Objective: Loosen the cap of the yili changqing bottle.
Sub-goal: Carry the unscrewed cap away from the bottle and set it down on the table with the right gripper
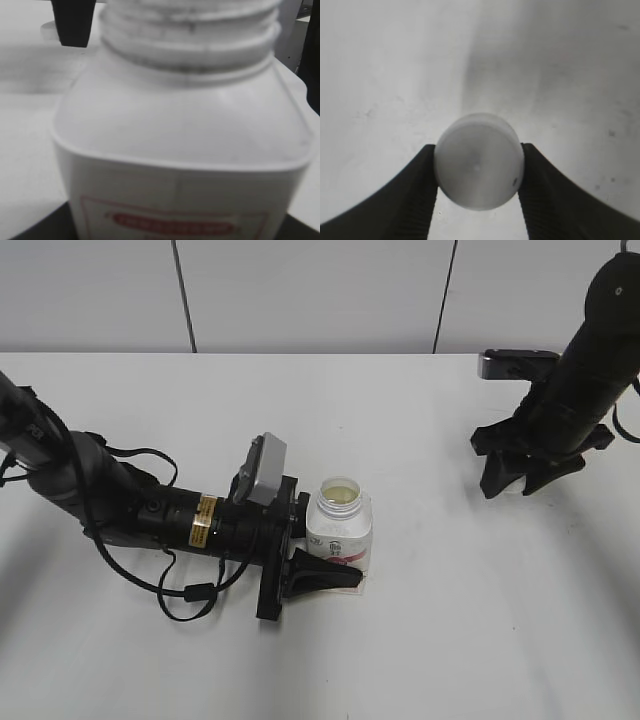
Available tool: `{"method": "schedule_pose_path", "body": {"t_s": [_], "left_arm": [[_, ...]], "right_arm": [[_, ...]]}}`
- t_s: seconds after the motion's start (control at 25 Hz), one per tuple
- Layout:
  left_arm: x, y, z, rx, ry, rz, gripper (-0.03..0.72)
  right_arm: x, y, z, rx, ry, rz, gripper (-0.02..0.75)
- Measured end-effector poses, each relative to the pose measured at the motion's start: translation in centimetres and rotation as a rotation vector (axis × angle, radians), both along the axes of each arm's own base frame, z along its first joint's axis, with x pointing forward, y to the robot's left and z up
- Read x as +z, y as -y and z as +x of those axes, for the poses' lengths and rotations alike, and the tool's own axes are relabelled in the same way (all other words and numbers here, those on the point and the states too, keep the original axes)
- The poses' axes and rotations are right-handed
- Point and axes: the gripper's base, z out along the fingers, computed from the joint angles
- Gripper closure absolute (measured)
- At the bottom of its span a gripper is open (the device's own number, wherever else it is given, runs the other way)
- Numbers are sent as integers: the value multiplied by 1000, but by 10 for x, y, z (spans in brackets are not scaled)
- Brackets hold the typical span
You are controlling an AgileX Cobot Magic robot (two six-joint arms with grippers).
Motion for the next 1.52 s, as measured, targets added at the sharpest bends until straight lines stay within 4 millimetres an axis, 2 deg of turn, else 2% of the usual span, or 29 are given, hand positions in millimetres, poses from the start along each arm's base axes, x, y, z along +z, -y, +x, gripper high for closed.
{"method": "schedule_pose_path", "body": {"t_s": [0.28,0.52,0.64,1.52], "left_arm": [[0,0,0,0,0,0,297],[0,0,0,0,0,0,297],[0,0,0,0,0,0,298],[0,0,0,0,0,0,297]], "right_arm": [[2,18,-14,-72,21,-134,350],[-13,40,-22,-192,56,-122,350],[-19,45,-25,-240,67,-102,350],[-20,45,-23,-266,94,-84,350]]}}
